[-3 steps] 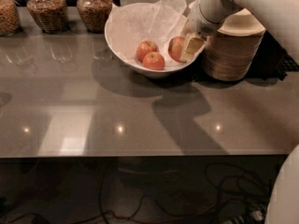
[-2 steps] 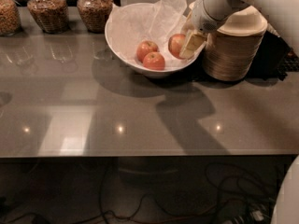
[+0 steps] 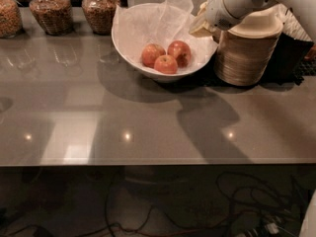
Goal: Pick apple from white bowl
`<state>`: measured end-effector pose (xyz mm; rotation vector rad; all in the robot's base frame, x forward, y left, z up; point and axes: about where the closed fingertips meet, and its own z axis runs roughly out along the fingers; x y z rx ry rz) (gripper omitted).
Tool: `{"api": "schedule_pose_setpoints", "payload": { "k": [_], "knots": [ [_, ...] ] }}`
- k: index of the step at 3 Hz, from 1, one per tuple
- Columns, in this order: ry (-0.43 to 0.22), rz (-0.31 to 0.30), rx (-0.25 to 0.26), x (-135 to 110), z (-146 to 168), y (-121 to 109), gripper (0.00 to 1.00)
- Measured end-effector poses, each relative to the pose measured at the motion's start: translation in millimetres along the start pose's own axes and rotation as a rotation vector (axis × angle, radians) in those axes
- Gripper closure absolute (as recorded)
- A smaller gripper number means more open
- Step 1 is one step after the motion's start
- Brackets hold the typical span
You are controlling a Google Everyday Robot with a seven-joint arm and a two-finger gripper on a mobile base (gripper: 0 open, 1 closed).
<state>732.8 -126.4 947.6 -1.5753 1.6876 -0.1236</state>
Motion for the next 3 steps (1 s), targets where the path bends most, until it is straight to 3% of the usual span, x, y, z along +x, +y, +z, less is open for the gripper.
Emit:
{"api": "schedule_pose_setpoints", "payload": {
  "k": [1,3],
  "knots": [
    [-0.052,0.004,-0.002,-9.5,-2.9,-0.2,1.0],
    [-0.05,-0.028,-0.008,-14.1,2.0,2.4,0.57]
  ]
}}
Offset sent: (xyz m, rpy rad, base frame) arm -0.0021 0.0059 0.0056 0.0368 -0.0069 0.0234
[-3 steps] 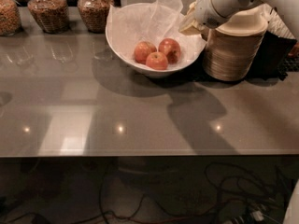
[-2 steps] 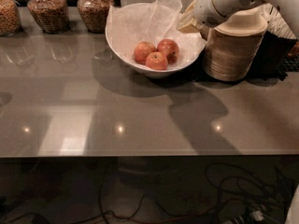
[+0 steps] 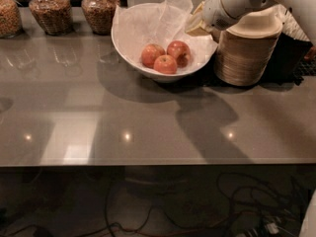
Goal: Pick apple from white bowl
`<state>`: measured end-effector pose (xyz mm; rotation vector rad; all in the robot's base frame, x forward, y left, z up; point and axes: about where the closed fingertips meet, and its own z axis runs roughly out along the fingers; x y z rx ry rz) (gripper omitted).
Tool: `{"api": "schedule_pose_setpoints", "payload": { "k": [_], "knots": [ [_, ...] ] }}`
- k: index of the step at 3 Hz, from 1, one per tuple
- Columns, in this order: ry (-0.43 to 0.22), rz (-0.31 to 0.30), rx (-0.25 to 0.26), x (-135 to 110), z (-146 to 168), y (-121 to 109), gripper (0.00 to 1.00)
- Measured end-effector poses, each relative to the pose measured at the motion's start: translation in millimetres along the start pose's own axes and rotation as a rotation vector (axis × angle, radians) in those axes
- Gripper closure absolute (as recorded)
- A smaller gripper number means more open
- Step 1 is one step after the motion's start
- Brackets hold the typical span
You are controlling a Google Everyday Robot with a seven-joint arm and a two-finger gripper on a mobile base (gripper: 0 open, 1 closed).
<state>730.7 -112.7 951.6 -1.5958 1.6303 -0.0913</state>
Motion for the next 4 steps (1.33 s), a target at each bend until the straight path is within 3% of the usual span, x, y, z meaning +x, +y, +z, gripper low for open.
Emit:
{"api": "schedule_pose_setpoints", "payload": {
  "k": [2,3,4],
  "knots": [
    [0.042,-0.064,-0.054,9.4,23.2,8.9,0.11],
    [0.062,-0.08,-0.085,17.8,31.7,12.5,0.0],
    [0.068,-0.09,-0.111,25.7,40.1,15.1,0.0]
  ]
}}
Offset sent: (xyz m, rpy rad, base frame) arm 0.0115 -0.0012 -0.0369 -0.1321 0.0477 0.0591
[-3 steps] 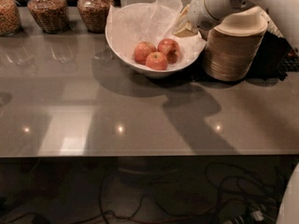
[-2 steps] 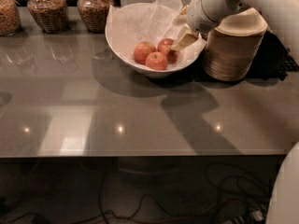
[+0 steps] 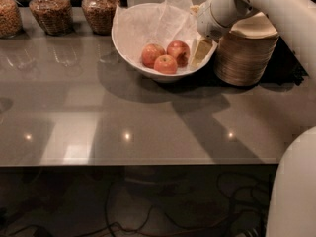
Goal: Pick apple from white bowl
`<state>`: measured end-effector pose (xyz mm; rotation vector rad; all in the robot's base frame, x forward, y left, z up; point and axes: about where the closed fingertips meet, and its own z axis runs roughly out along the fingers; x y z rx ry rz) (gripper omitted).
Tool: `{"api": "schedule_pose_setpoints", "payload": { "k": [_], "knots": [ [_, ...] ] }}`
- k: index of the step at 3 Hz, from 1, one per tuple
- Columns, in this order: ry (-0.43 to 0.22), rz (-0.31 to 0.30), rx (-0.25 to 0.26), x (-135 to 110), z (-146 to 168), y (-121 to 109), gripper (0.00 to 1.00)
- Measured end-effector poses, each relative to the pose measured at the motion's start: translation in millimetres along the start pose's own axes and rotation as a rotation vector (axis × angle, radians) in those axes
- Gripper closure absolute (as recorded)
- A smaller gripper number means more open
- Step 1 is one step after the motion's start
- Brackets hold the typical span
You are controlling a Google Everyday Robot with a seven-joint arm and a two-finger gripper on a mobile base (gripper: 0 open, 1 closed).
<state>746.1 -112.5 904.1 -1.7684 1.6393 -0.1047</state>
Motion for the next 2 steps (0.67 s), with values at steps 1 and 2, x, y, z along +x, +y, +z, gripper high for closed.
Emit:
{"api": "schedule_pose_setpoints", "payload": {
  "k": [1,2],
  "knots": [
    [-0.003,-0.002,-0.02,6.1,10.9,0.4,0.01],
    [-0.014,-0.004,-0.031,9.0,20.4,-1.1,0.2]
  ]
}}
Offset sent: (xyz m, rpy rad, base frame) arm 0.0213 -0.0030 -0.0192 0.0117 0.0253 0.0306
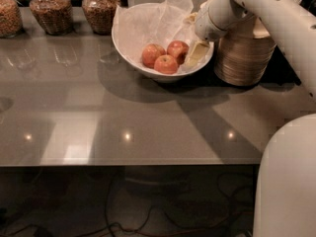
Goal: Pick apple from white bowl
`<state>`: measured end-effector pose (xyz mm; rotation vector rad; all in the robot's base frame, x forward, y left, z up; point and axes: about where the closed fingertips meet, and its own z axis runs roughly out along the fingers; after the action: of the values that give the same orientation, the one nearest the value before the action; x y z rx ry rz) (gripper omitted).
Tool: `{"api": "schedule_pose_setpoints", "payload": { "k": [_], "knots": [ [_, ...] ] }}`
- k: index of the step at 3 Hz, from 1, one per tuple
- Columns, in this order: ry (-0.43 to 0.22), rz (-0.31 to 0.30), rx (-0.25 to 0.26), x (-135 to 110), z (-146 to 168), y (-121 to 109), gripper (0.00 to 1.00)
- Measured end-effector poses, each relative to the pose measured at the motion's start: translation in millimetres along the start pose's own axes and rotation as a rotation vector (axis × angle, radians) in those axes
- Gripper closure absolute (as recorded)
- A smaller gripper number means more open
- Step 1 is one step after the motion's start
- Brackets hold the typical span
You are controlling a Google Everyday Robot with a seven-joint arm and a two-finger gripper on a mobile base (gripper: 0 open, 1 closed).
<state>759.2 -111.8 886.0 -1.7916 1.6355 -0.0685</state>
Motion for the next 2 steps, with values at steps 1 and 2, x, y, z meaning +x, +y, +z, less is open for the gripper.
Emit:
{"api": "schedule_pose_setpoints", "payload": {
  "k": [1,2],
  "knots": [
    [-0.009,0.002,-0.014,3.1,12.5,-1.8,0.44],
    [-0.006,0.0,-0.018,3.9,13.4,-2.5,0.43]
  ]
}}
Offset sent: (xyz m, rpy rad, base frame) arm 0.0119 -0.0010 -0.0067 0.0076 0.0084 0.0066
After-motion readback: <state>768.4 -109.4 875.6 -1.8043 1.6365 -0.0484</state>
